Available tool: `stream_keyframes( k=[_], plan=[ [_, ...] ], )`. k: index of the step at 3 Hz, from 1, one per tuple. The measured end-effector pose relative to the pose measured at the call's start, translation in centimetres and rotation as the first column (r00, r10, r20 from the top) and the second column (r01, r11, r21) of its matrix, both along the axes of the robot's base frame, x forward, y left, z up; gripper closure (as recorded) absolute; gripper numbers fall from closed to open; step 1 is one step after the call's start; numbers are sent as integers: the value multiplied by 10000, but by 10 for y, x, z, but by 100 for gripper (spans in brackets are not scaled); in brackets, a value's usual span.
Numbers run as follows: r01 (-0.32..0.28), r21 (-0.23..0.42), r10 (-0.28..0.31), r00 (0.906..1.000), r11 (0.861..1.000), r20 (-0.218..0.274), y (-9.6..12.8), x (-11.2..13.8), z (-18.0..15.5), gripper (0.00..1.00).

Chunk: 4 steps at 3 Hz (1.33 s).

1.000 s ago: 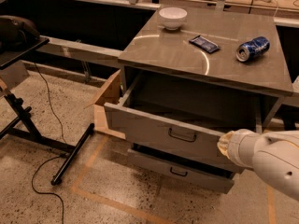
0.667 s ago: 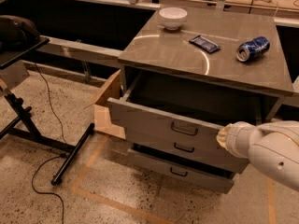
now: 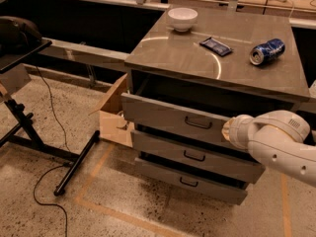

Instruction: Close top drawer

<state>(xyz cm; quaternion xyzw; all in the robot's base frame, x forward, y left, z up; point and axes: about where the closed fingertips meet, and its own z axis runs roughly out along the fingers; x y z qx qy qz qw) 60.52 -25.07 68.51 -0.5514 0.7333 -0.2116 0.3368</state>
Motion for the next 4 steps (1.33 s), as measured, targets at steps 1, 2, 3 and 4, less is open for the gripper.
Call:
stream_keyframes(
  k=[1, 2, 3, 4],
  plan=[
    [-290, -256, 293, 9995, 9993, 142, 15, 37, -11, 100],
    [-287, -309, 289, 9996, 9991, 51, 18, 42, -17, 100],
    [-286, -310, 288, 9996, 9991, 48, 18, 42, -18, 100],
    [-289, -273, 281, 9992, 9992, -298, 14, 8, -20, 100]
  ],
)
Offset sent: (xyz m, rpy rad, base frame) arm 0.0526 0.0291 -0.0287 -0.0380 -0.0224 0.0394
